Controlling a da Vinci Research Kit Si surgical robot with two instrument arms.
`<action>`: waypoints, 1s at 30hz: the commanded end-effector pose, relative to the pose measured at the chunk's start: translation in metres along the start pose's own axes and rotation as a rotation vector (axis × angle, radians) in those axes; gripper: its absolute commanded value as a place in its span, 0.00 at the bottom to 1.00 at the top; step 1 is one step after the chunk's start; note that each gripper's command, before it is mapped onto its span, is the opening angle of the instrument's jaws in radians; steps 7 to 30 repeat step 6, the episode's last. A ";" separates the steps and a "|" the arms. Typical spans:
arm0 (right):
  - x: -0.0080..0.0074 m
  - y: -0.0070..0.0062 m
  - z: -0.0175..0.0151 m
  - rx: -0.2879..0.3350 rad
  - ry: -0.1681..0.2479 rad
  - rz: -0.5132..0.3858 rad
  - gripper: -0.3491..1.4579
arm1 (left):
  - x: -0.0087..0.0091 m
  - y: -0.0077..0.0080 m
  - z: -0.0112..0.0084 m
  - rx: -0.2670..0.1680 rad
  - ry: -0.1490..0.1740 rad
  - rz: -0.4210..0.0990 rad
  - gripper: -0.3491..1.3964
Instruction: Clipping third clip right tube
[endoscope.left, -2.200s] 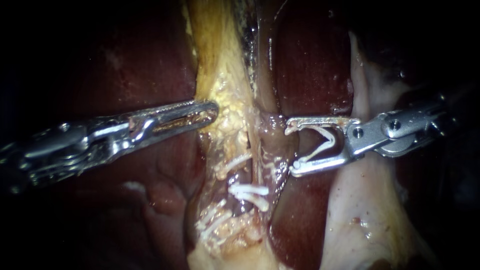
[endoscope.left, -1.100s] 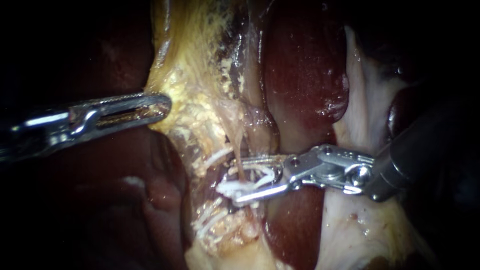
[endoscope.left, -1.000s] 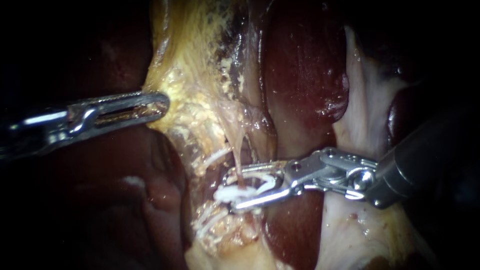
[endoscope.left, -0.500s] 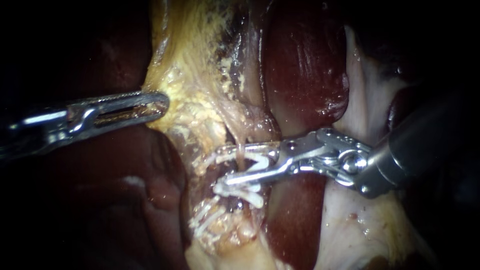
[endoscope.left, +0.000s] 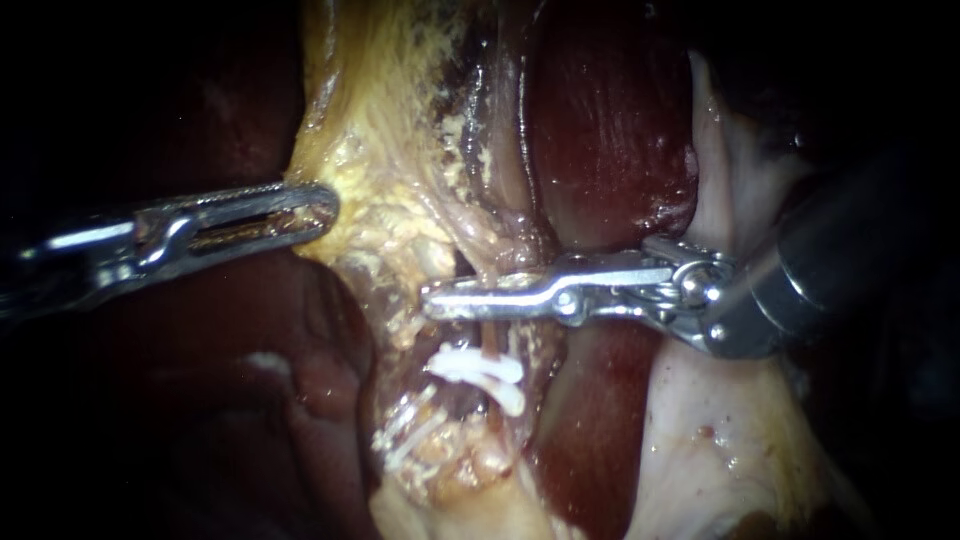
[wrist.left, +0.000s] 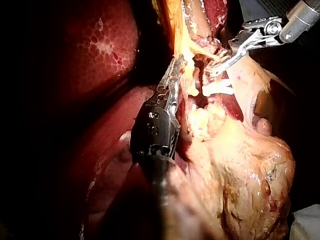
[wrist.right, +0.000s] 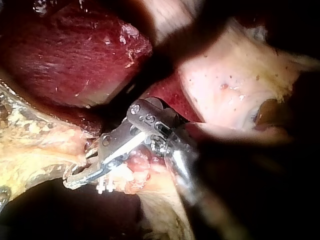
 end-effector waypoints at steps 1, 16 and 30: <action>-0.0001 0.0000 0.0001 0.001 -0.001 -0.002 0.00 | 0.0000 0.0000 0.0000 0.000 0.000 0.000 0.00; -0.0001 -0.0003 0.0002 0.001 -0.001 -0.001 0.00 | 0.0000 -0.0001 0.0000 -0.001 0.000 0.000 0.00; -0.0001 -0.0003 0.0002 0.001 -0.001 -0.001 0.00 | 0.0000 -0.0001 0.0000 -0.001 0.000 0.000 0.00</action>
